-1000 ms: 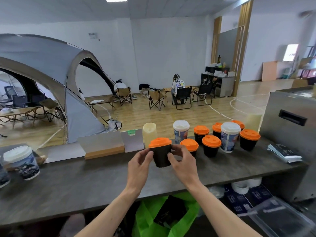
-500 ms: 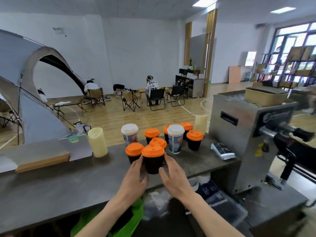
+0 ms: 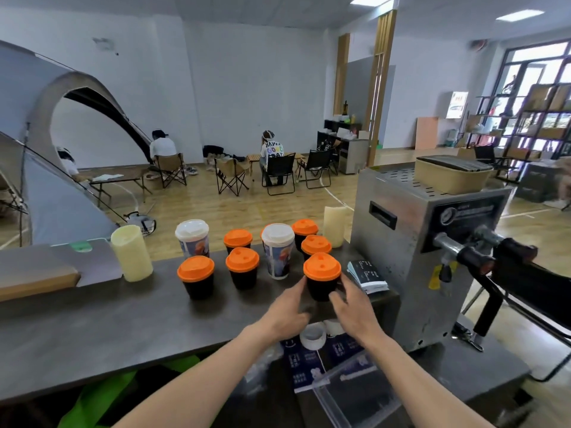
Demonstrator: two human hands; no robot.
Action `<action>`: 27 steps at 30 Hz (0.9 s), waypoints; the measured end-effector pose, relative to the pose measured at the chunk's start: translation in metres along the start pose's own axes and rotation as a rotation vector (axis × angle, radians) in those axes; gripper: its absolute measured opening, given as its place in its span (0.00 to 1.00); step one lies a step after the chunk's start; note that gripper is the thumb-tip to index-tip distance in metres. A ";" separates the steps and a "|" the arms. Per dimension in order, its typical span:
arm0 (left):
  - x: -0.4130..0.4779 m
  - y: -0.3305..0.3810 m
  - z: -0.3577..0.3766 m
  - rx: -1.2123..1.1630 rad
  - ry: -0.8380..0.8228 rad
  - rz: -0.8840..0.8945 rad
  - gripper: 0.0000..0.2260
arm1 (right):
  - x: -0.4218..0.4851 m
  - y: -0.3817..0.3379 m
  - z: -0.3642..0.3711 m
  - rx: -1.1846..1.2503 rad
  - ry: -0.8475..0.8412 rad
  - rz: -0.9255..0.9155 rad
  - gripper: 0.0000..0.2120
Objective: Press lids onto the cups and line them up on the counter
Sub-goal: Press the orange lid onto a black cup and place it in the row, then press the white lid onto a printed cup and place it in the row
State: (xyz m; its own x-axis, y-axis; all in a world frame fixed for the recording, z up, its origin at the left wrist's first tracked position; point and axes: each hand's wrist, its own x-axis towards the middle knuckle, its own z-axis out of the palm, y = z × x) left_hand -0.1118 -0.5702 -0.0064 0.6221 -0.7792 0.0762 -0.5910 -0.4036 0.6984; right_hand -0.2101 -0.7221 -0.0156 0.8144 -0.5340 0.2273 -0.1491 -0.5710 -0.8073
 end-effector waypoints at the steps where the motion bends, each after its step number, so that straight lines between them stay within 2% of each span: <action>1: 0.007 0.004 0.005 0.008 -0.016 -0.006 0.36 | 0.004 0.005 -0.006 0.021 0.007 0.022 0.18; 10: 0.037 0.002 0.034 0.206 0.034 -0.037 0.29 | 0.018 0.038 -0.022 0.060 -0.053 0.156 0.23; 12: 0.037 0.000 0.034 0.259 0.061 -0.020 0.27 | 0.018 0.042 -0.021 0.039 -0.009 0.170 0.23; 14: 0.034 -0.001 0.031 0.321 0.104 -0.042 0.27 | 0.015 0.042 -0.022 -0.007 0.134 0.163 0.22; 17: 0.026 -0.009 0.021 0.431 0.209 -0.085 0.28 | 0.011 0.029 -0.021 -0.096 0.389 -0.008 0.17; 19: 0.015 -0.018 0.010 0.479 0.277 -0.086 0.27 | 0.011 0.012 -0.012 -0.114 0.434 -0.208 0.15; 23: -0.020 -0.036 -0.027 0.567 0.369 -0.088 0.24 | 0.009 -0.037 0.033 -0.129 0.262 -0.554 0.14; 25: -0.044 -0.051 -0.052 0.611 0.397 -0.110 0.24 | 0.006 -0.062 0.068 -0.141 0.143 -0.635 0.15; 27: -0.072 -0.071 -0.080 0.639 0.436 -0.164 0.24 | 0.002 -0.087 0.108 -0.154 0.017 -0.638 0.16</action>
State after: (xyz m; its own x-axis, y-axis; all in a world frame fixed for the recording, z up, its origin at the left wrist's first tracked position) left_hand -0.0738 -0.4469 -0.0046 0.7939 -0.4810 0.3720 -0.5725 -0.7974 0.1906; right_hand -0.1346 -0.6063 -0.0034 0.7608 -0.0697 0.6452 0.2807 -0.8611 -0.4239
